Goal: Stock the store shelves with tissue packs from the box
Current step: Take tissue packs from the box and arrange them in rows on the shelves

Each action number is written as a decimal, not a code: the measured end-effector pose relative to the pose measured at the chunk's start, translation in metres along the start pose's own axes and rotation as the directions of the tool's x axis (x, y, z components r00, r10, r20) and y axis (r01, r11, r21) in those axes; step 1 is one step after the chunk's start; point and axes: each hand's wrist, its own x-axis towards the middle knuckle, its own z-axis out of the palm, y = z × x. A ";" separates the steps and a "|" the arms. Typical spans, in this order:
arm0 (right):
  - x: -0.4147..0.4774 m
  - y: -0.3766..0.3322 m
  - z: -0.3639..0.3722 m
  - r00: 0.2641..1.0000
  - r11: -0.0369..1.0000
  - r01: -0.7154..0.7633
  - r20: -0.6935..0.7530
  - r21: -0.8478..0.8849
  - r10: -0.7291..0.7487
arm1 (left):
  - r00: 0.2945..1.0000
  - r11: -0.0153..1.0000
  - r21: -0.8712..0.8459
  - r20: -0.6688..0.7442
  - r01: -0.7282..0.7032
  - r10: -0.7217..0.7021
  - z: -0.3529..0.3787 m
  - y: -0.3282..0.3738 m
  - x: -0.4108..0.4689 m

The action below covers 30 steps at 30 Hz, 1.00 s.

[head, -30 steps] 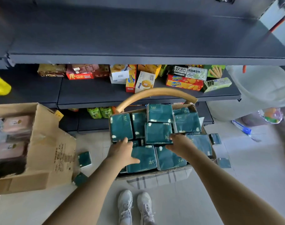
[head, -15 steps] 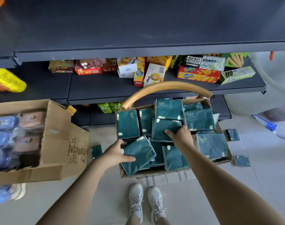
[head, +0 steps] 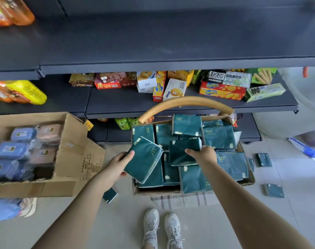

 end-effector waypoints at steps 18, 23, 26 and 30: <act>-0.123 -0.174 -0.095 0.864 0.730 0.400 0.038 0.555 -0.502 | 0.872 0.609 -0.654 -0.173 -0.449 0.458 -0.087 0.159 -0.145; -0.173 -0.253 -0.096 0.779 0.544 0.546 -0.147 0.638 -0.609 | 0.794 0.515 -0.664 -0.204 -0.542 0.573 -0.152 0.207 -0.173; -0.201 -0.298 -0.084 0.754 0.483 0.574 -0.196 0.661 -0.627 | 0.729 0.458 -0.669 -0.185 -0.585 0.659 -0.194 0.231 -0.187; -0.240 -0.350 -0.063 0.716 0.408 0.622 -0.275 0.669 -0.641 | 0.674 0.408 -0.702 -0.139 -0.584 0.726 -0.254 0.258 -0.198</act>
